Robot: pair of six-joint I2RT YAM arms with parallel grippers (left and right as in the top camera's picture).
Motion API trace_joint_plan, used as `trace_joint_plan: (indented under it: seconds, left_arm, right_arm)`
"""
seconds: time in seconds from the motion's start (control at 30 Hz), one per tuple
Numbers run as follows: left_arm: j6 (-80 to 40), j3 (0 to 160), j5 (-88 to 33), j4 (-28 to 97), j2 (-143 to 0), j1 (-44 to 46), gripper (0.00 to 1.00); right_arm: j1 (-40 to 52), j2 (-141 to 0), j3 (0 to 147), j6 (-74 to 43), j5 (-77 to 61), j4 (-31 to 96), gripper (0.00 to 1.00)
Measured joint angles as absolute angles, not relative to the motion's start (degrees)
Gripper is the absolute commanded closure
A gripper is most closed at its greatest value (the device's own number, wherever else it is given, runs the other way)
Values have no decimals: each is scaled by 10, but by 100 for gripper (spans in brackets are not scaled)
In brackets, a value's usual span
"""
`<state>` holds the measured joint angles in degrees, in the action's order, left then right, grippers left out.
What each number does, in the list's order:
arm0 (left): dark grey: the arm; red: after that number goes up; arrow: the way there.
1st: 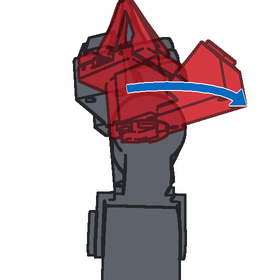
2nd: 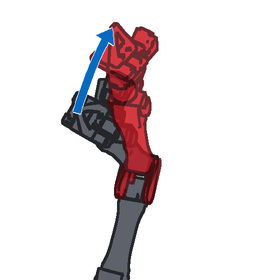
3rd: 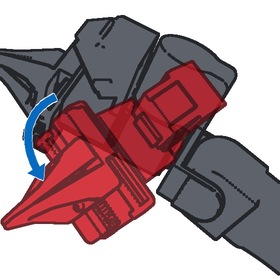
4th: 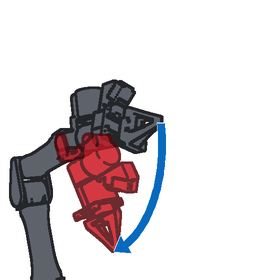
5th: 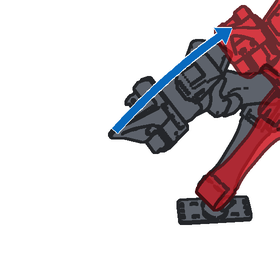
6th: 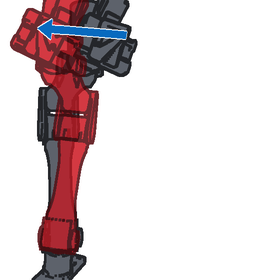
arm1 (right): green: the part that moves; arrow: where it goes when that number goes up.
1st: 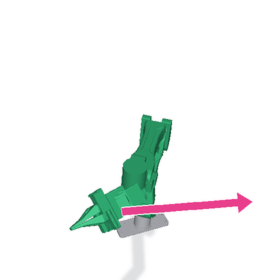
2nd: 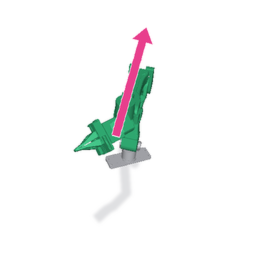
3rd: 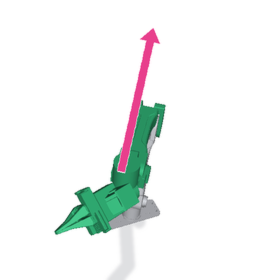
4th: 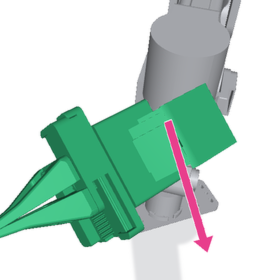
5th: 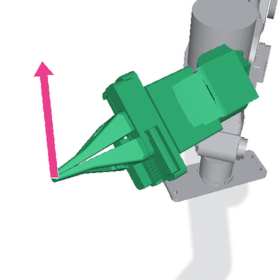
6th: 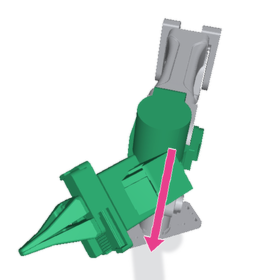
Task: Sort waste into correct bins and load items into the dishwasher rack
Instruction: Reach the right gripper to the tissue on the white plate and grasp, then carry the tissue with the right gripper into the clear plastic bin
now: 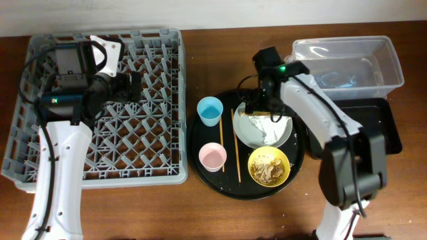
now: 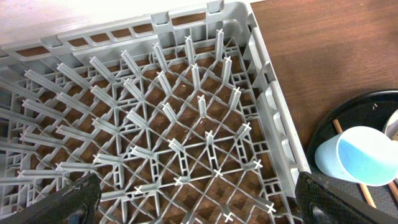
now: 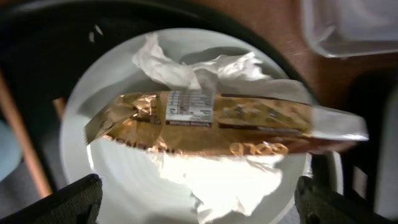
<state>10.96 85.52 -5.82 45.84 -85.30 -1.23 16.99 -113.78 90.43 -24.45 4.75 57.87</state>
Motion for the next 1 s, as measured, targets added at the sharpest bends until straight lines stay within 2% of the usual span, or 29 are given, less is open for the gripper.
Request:
trace_joint_plan:
  seconds: [0.2,0.37,0.43,0.57,0.6,0.67,0.7,0.87,1.0]
  left_arm:
    - [109,855,-58,458,-853,-12,0]
    - [109,855,-58,459,-853,-12,0]
    - [109,855,-58,459,-853,-12,0]
    - [109,855,-58,459,-853,-12,0]
    - [109,855,-58,458,-853,-12,0]
    - [109,855,-58,459,-853,-12,0]
    - [109,855,-58,459,-853,-12,0]
    - [109,855,-58,459,-853,-12,0]
    - [109,855,-58,458,-853,-12,0]
  right_arm:
    - [170,-1184,904,-196,51,535,0]
    - [170,-1206,899,-146,49,520,15]
    - [170,-1212,893,-123,49,519,28]
    - [170,-1212,880,-98,49,503,50]
    - [170,-1212,870,-90,46,491,60]
    - [170,-1210,863,-88,39,478,87]
    - [170,-1208,858,-87,37,473,96]
    - [170,-1206,856,-75,39,478,96]
    - [170,-1212,886,-75,38,565,96]
